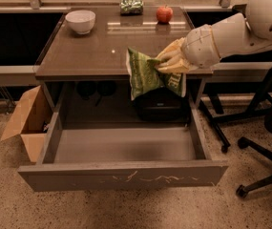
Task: Pick green jalapeno chip bag from top drawer and place on counter
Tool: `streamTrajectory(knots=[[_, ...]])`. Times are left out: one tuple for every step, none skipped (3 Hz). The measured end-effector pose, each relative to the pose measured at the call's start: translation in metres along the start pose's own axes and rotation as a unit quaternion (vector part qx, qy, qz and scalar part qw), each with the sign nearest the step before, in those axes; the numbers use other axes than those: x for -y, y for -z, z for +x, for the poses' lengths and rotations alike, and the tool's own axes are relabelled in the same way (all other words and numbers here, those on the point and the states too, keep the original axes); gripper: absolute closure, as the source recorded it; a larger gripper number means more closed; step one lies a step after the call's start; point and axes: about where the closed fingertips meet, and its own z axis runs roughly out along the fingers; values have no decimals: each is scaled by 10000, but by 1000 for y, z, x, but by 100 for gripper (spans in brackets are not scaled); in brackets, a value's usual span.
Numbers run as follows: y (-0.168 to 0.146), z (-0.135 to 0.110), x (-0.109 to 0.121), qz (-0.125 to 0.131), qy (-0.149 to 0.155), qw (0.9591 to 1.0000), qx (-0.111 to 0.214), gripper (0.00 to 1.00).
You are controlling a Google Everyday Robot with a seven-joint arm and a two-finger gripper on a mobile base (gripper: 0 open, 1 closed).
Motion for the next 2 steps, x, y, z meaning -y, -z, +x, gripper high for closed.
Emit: streamTrajectory(knots=[[17,12,56,493,-90,9987,-4,100],[27,29,106,1033,-373,9939,62,86]])
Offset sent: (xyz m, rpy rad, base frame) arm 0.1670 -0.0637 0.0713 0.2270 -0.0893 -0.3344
